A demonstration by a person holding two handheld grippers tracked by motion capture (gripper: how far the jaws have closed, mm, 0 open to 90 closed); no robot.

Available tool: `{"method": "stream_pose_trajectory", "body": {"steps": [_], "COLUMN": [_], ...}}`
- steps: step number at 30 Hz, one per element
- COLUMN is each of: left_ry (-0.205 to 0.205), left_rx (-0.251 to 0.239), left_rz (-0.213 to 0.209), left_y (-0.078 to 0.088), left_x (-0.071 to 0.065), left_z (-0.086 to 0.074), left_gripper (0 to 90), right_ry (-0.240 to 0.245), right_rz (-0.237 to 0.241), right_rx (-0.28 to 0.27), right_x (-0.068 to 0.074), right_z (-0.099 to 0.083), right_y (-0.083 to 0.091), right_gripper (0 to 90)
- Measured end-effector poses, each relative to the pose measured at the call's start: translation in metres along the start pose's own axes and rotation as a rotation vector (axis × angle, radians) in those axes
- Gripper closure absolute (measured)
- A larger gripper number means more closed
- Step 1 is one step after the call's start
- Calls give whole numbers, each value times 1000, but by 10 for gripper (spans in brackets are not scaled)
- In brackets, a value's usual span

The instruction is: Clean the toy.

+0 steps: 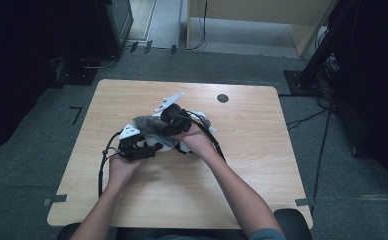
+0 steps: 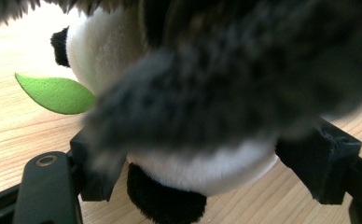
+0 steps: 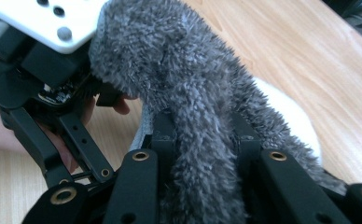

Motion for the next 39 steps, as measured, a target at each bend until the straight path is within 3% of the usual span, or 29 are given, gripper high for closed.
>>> {"method": "stream_pose_trajectory", "body": {"steps": [5, 10, 19, 28, 31, 34, 39], "left_ry": [0, 1, -4, -8, -8, -8, -9], "left_rx": [0, -3, -12, -12, -11, -11, -7], "left_rz": [-4, -4, -7, -4, -1, -1, 0], "left_y": [0, 0, 0, 0, 0, 0, 1], "left_x": [0, 0, -1, -1, -1, -1, -1], "left_z": [0, 0, 0, 0, 0, 0, 0], "left_gripper": [200, 199, 200, 203, 205, 206, 207], "right_ry": [-14, -30, -78, -110, -146, -164, -154], "right_rz": [8, -9, -72, -148, -175, -175, -173], "right_rx": [10, 7, -24, -21, -14, -21, -16], "right_x": [-2, -4, -17, -27, -33, -36, -34], "right_z": [-8, -16, -48, -84, -98, -103, -99], "right_y": [-4, 8, 52, 90, 101, 104, 101], "right_gripper": [698, 697, 697, 690, 694, 698, 704]}}
Point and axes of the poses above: each handheld gripper's, and its own axes: y roughly backward along the jaws, z roughly out of its top, x roughly to its left, the point moved 3 cm from there along -y, roughly forward along the jaws, and after that the axes turned 8 degrees about y, right-handed, at the moved point
